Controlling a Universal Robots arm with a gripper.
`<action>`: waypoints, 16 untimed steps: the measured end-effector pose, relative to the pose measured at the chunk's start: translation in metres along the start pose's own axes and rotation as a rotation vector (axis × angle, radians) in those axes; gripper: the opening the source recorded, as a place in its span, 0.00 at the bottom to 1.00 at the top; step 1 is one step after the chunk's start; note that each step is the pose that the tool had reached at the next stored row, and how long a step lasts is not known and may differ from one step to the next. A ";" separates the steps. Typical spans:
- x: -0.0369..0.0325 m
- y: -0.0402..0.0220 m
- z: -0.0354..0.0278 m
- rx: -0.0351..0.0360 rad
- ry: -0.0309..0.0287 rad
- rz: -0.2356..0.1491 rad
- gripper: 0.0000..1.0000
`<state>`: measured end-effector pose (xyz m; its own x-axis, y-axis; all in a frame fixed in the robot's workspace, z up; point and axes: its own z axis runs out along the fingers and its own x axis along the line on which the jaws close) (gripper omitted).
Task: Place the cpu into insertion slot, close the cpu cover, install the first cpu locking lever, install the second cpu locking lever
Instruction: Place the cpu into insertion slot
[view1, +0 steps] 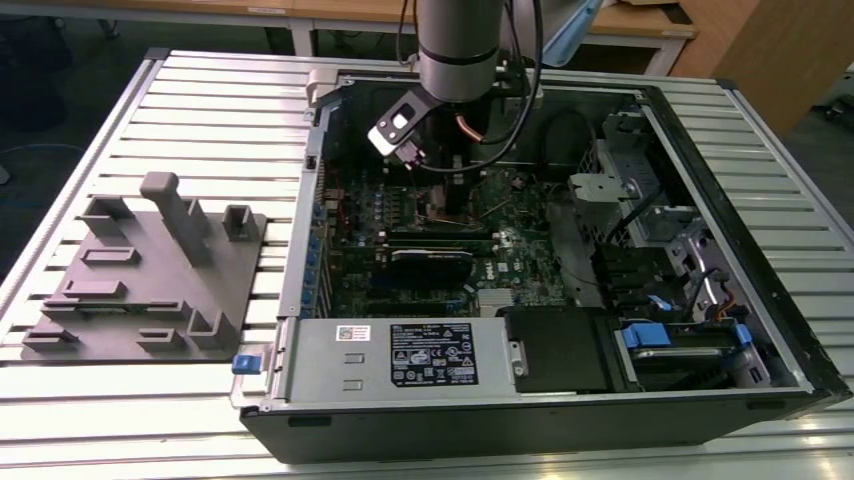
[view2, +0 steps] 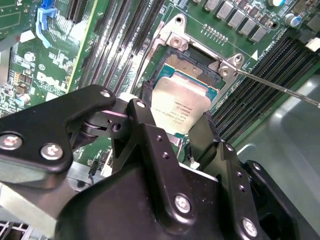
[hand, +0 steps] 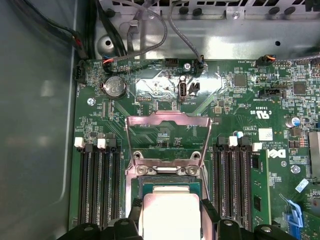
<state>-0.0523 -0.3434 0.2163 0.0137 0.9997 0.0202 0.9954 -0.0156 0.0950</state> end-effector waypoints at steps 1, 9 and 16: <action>0.0000 -0.0003 0.0006 0.0001 -0.0002 0.000 0.54; 0.0007 -0.0024 0.0107 0.0002 0.0001 -0.003 0.54; 0.0011 -0.0033 0.0141 0.0004 0.0031 -0.003 0.54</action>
<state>-0.0543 -0.3420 0.2020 0.0104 0.9997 0.0229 0.9954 -0.0125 0.0947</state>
